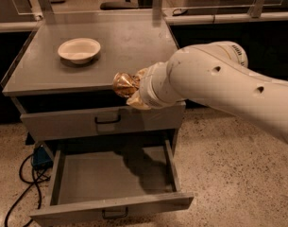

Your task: Pick orange can from middle drawer and place on counter

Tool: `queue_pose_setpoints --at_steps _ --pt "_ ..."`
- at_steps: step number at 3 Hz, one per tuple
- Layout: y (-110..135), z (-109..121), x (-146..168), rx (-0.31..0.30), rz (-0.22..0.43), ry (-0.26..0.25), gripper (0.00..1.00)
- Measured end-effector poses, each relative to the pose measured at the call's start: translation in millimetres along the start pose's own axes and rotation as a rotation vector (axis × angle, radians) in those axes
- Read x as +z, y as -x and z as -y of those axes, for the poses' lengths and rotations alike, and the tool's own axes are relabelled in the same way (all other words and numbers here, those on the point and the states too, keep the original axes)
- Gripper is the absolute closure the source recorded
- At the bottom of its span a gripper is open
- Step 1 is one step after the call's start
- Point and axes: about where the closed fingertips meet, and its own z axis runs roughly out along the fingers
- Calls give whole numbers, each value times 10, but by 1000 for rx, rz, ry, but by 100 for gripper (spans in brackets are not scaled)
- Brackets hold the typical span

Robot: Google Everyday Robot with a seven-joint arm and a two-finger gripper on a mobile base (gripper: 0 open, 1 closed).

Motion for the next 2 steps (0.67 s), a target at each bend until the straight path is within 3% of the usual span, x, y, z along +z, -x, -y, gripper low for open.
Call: queue_pose_setpoints --at_steps 1,2 --pt "92 138 112 -40 -24 0 100" --pt "491 549 241 -136 -55 -29 100"
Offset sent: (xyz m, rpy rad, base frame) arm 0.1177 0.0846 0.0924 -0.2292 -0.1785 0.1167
